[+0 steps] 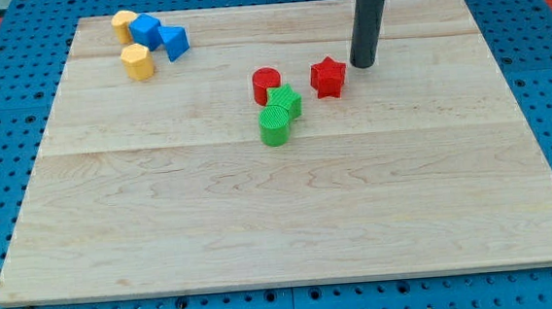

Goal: Push your arm closer to the red circle

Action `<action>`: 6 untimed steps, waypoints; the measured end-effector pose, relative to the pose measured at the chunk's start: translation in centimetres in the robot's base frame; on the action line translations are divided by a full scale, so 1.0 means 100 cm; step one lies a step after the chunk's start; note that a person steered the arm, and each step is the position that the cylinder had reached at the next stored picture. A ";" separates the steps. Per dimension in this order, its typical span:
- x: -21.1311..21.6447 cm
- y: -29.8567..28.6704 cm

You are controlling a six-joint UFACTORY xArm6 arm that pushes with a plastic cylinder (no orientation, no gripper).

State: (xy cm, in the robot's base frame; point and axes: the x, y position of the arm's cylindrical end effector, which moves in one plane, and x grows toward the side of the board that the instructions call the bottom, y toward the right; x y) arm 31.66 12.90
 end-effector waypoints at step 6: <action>0.066 -0.197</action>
